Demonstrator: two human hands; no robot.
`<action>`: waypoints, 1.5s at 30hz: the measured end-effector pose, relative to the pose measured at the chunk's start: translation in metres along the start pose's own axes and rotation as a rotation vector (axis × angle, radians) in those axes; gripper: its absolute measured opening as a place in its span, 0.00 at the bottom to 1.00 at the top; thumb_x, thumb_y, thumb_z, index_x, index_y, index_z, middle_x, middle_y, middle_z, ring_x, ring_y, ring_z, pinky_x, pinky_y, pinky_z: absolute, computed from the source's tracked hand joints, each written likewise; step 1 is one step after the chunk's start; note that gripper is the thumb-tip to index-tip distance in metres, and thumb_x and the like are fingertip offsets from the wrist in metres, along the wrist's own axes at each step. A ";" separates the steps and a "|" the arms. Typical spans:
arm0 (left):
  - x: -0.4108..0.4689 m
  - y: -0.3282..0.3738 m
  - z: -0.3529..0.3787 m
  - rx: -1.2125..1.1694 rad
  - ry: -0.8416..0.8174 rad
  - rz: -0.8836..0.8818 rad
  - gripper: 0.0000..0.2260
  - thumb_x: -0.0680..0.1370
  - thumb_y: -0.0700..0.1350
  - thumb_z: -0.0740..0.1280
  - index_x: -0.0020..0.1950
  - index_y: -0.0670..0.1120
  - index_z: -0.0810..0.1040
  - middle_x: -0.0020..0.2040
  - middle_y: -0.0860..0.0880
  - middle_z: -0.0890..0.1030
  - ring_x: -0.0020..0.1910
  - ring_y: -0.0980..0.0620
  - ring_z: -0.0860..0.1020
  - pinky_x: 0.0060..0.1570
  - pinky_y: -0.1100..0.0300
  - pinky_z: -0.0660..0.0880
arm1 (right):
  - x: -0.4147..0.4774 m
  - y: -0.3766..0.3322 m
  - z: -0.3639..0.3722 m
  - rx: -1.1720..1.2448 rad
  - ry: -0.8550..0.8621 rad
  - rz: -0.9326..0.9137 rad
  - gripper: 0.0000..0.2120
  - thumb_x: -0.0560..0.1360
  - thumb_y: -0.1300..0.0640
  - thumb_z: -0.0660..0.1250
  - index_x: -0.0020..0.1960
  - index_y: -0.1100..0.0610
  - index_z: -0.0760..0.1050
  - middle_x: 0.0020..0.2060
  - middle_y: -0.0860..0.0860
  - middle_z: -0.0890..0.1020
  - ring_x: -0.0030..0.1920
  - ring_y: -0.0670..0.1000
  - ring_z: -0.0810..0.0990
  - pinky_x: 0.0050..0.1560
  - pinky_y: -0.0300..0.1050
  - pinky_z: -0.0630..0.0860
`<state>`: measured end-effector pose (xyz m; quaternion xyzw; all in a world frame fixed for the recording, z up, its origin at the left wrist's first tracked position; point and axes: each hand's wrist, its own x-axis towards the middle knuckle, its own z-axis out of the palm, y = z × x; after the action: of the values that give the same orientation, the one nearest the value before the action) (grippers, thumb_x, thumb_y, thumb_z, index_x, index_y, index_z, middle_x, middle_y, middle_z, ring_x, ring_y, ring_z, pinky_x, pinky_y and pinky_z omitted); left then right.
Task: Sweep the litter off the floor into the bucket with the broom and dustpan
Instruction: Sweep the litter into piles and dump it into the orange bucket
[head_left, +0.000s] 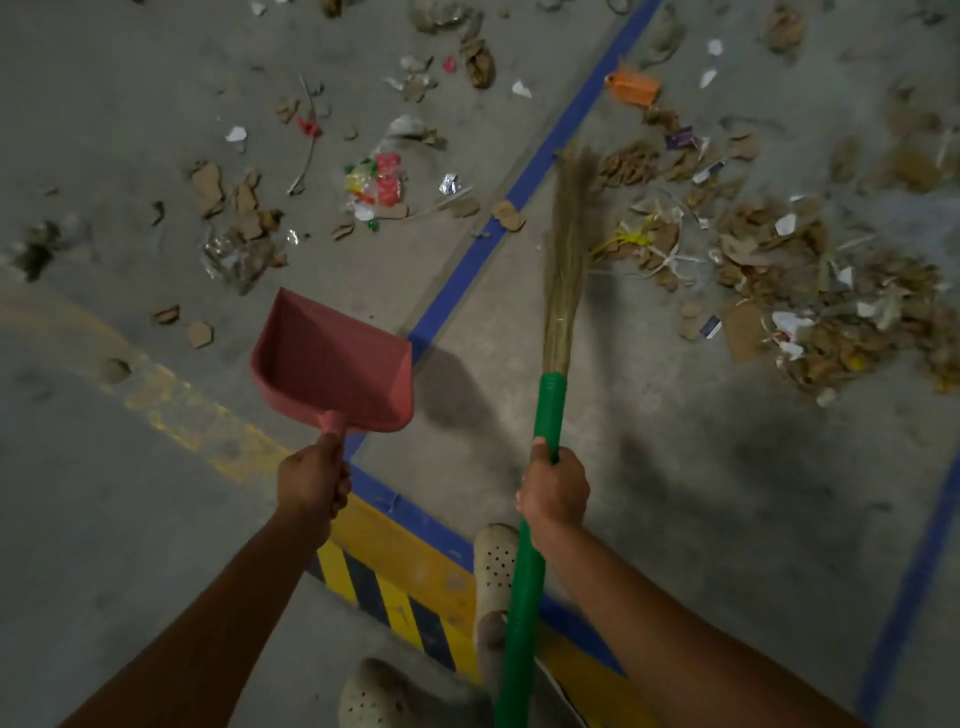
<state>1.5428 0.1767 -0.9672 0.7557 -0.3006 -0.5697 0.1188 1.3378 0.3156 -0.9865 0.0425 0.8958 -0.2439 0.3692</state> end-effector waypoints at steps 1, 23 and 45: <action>0.000 0.005 0.001 0.004 -0.009 0.002 0.22 0.81 0.55 0.65 0.34 0.41 0.71 0.30 0.41 0.72 0.23 0.50 0.63 0.24 0.61 0.58 | -0.001 -0.004 -0.002 0.027 -0.004 -0.012 0.20 0.81 0.39 0.57 0.50 0.54 0.76 0.43 0.55 0.83 0.42 0.59 0.84 0.45 0.61 0.83; 0.088 -0.030 -0.258 -0.163 0.074 -0.133 0.19 0.81 0.50 0.66 0.34 0.41 0.72 0.30 0.41 0.72 0.19 0.51 0.65 0.22 0.62 0.58 | -0.195 -0.074 0.205 -0.273 -0.329 -0.412 0.34 0.68 0.20 0.55 0.42 0.52 0.73 0.37 0.56 0.83 0.39 0.64 0.83 0.40 0.61 0.81; 0.175 -0.051 -0.440 -0.240 0.104 -0.205 0.21 0.80 0.57 0.67 0.36 0.42 0.74 0.28 0.44 0.70 0.20 0.52 0.63 0.20 0.64 0.58 | -0.201 -0.110 0.355 -0.078 -0.146 0.103 0.15 0.85 0.53 0.55 0.43 0.58 0.71 0.35 0.54 0.73 0.22 0.46 0.77 0.28 0.41 0.76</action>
<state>1.9989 0.0428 -0.9900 0.7912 -0.1452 -0.5707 0.1651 1.6828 0.0737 -1.0207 0.0562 0.8719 -0.1922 0.4468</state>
